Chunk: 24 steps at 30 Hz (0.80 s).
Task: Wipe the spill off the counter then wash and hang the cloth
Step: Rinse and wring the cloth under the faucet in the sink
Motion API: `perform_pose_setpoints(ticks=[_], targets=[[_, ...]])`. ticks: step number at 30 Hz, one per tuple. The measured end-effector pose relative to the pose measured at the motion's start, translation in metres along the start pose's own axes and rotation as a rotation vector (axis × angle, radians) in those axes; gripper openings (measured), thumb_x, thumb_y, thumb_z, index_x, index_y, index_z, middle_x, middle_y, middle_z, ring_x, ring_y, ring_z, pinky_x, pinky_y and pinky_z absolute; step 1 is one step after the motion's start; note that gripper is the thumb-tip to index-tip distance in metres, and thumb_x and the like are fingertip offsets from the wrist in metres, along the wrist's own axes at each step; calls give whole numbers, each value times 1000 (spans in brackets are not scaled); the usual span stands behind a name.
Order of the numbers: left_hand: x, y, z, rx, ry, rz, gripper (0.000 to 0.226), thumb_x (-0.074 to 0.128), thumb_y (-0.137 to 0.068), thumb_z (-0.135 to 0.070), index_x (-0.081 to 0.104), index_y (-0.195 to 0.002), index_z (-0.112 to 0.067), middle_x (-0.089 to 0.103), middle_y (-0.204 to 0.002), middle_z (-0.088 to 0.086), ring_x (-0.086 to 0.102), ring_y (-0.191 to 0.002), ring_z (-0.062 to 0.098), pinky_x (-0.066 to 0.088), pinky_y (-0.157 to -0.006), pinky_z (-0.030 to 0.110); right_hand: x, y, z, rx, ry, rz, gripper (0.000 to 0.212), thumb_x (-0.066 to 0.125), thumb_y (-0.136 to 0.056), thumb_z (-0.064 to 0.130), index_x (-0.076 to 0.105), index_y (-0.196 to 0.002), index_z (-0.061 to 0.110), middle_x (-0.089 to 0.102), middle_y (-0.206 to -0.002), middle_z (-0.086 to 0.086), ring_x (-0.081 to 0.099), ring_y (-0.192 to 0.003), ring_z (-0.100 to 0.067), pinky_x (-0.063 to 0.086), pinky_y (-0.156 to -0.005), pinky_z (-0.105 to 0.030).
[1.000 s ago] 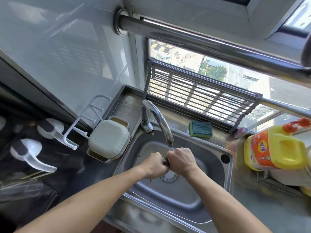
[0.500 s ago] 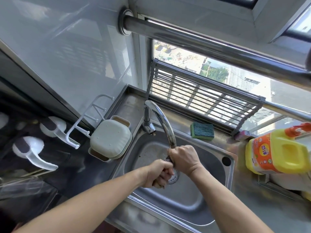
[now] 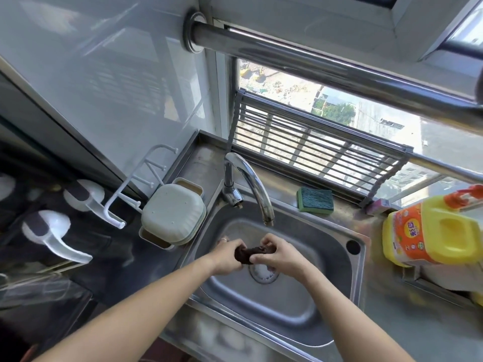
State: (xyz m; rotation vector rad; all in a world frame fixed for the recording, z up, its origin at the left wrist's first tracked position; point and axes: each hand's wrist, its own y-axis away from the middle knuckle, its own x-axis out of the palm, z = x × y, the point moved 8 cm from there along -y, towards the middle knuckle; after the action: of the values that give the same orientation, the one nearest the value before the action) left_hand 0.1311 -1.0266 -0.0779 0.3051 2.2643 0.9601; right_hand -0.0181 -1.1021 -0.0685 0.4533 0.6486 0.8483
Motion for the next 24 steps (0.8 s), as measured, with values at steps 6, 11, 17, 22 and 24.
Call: perform_pose_setpoints(ticks=[6, 11, 17, 22, 24], targets=[[11, 9, -6, 5, 518, 188, 33, 64, -98, -31, 60, -125, -12, 68, -109, 7, 65, -96, 18, 51, -84, 28, -26, 14, 1, -74, -397, -282, 31, 85, -79, 20, 70, -105, 26, 72, -97, 1, 67, -88, -10, 56, -85, -28], [11, 13, -12, 78, 566, 219, 29, 77, -87, -23, 66, -114, -22, 71, -112, 7, 66, -103, 17, 51, -93, 31, -17, 22, -13, 33, -652, -216, 57, 78, -68, 16, 55, -120, 25, 64, -118, -17, 66, -104, -26, 56, -99, -46], [-8, 11, -24, 184, 446, -5, 46, 78, -74, -4, 36, -72, -23, 43, -67, -4, 42, -66, 13, 39, -66, 31, -20, 29, 0, 15, -556, -339, 51, 85, -71, 55, 64, -82, 10, 64, -71, 3, 59, -71, -14, 47, -65, -30], [-18, 13, -28, 202, 371, -110, 43, 84, -66, -20, 45, -81, -22, 61, -79, -2, 55, -70, 12, 52, -65, 38, -24, 37, -1, 141, -378, -402, 57, 65, -81, 73, 63, -76, 17, 63, -67, 9, 55, -61, -8, 41, -63, -26], [-13, 16, -34, 220, 595, 28, 45, 82, -74, -17, 54, -109, -20, 69, -101, 8, 66, -87, 16, 55, -72, 29, -18, 39, 7, 115, -452, -297, 42, 61, -91, 64, 74, -94, 24, 76, -84, 8, 66, -72, -5, 47, -69, -23]])
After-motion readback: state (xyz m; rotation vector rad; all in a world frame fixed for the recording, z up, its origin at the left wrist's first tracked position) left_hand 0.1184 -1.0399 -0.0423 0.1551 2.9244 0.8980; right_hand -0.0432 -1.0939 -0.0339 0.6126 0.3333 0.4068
